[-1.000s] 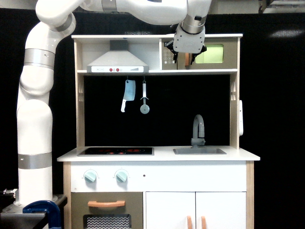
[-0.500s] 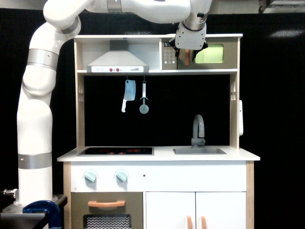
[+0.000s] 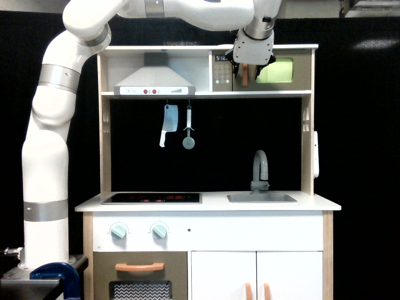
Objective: Open the oven door
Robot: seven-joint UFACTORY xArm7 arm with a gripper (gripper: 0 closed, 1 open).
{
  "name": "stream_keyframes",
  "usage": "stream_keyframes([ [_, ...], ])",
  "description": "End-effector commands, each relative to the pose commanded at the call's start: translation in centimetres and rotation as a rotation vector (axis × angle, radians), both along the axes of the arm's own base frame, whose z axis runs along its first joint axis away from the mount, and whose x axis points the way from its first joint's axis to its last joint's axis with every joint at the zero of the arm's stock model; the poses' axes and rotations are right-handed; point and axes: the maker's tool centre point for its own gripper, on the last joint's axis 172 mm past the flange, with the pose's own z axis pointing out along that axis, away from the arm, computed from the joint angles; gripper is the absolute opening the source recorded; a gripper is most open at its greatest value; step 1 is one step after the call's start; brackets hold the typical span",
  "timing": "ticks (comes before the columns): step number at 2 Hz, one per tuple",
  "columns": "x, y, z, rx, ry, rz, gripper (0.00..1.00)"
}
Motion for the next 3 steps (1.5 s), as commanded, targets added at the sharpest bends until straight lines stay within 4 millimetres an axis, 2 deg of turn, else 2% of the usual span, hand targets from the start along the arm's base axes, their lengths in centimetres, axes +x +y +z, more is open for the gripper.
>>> stream_keyframes([
  [1, -0.2, -0.5, 0.0, 0.0, 0.0, 0.0, 0.0],
  [3, 1.7, -5.4, -0.5, 0.0, 0.0, 0.0, 0.0],
])
